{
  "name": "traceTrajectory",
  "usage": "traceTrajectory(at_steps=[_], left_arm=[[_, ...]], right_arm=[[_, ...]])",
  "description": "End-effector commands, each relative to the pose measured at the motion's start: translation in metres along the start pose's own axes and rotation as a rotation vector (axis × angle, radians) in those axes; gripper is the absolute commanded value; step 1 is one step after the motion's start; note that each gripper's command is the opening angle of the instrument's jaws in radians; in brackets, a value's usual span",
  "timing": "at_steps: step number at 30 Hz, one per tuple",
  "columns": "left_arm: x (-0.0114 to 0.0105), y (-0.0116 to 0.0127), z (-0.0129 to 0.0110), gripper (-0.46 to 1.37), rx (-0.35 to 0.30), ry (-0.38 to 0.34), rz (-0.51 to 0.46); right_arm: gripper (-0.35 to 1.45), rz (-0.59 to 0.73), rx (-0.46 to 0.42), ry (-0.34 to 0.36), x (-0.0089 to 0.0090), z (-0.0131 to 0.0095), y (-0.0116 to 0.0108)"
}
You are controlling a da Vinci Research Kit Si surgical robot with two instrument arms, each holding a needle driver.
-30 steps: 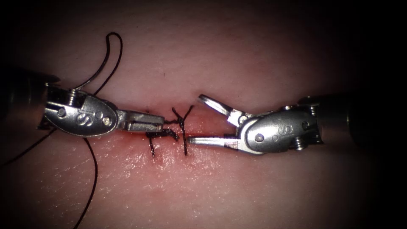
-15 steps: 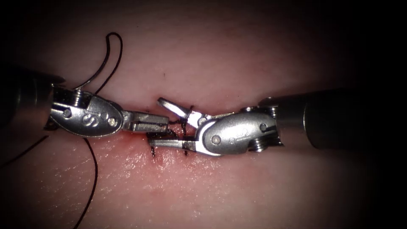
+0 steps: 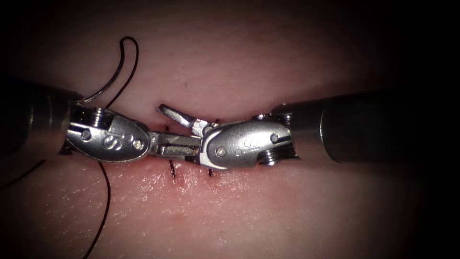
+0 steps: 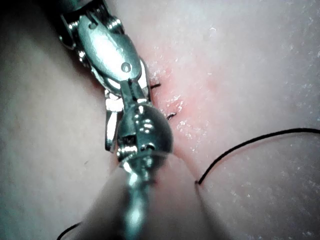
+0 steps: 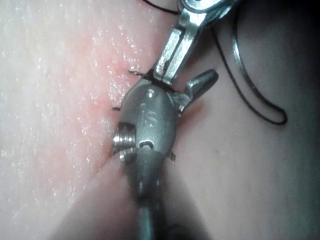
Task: Wound Closure
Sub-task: With the right gripper cut the suture end
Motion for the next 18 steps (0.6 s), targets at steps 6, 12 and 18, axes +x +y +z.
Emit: traceTrajectory(at_steps=[6, 12, 18], left_arm=[[0.0000, 0.0000, 0.0001, -0.35, -0.006, 0.000, 0.000], [0.0001, 0.0001, 0.0003, -0.35, -0.007, 0.000, -0.001], [0.0001, 0.0001, 0.0001, -0.35, -0.009, 0.001, -0.001]], right_arm=[[1.02, 0.001, 0.030, 0.027, 0.0003, -0.0001, -0.0003], [-0.35, 0.012, 0.059, 0.052, 0.0005, -0.0004, -0.0005], [-0.35, 0.012, 0.064, 0.031, 0.0004, -0.0005, -0.0004]])
